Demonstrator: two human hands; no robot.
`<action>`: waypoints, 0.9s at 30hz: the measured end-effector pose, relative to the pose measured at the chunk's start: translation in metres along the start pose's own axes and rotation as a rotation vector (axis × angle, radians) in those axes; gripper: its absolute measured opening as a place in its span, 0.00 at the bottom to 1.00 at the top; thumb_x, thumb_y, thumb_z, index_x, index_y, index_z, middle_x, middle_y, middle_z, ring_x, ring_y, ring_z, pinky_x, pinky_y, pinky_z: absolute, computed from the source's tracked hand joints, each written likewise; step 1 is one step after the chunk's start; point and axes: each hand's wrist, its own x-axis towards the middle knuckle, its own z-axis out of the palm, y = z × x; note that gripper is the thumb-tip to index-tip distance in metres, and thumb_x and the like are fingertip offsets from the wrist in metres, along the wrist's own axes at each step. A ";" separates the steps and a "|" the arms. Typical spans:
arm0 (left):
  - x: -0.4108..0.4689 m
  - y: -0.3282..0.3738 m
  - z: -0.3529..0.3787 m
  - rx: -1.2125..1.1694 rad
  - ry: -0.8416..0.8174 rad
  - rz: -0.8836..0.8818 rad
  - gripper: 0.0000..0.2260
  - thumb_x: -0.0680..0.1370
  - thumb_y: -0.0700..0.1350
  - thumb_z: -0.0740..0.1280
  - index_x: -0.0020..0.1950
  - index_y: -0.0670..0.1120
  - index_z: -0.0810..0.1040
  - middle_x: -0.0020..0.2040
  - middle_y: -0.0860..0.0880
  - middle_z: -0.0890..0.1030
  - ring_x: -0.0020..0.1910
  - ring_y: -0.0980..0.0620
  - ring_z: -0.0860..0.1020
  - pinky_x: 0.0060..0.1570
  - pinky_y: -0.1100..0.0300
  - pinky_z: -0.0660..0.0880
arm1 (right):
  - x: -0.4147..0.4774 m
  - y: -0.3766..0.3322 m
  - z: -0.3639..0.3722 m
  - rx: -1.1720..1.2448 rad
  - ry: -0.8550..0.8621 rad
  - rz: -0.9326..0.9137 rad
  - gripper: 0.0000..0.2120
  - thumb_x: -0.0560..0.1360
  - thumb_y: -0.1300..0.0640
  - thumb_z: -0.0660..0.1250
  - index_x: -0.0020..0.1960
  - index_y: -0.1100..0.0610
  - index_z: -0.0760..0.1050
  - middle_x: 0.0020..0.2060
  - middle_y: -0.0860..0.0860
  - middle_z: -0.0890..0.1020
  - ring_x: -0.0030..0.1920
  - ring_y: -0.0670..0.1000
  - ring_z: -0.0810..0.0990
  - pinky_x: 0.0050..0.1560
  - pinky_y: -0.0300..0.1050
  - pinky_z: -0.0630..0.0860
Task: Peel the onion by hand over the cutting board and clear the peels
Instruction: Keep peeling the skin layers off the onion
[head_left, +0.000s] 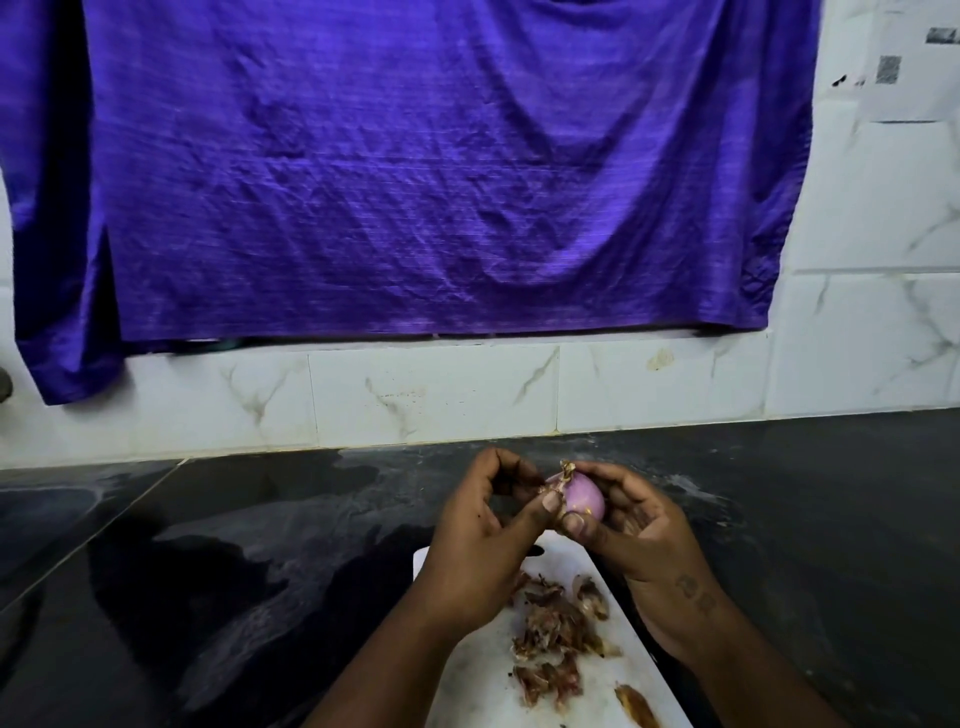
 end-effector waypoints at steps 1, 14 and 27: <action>0.000 -0.001 0.000 -0.017 -0.011 -0.007 0.09 0.80 0.42 0.74 0.58 0.50 0.79 0.50 0.59 0.82 0.52 0.57 0.81 0.47 0.55 0.85 | 0.000 0.000 0.000 0.011 0.007 0.003 0.23 0.67 0.64 0.76 0.61 0.54 0.81 0.57 0.53 0.87 0.58 0.55 0.86 0.53 0.43 0.82; 0.000 0.000 -0.002 0.136 -0.009 0.130 0.04 0.80 0.40 0.73 0.51 0.48 0.80 0.51 0.50 0.79 0.49 0.53 0.81 0.42 0.66 0.80 | -0.001 -0.003 0.002 0.036 -0.002 0.036 0.22 0.67 0.61 0.76 0.60 0.52 0.82 0.58 0.56 0.86 0.59 0.57 0.85 0.56 0.46 0.82; 0.001 -0.004 -0.003 0.135 -0.057 0.127 0.06 0.80 0.43 0.73 0.53 0.51 0.78 0.53 0.51 0.78 0.51 0.49 0.80 0.45 0.55 0.84 | -0.001 -0.006 0.004 0.133 -0.014 0.090 0.33 0.58 0.46 0.86 0.61 0.52 0.83 0.60 0.58 0.85 0.61 0.59 0.84 0.55 0.45 0.82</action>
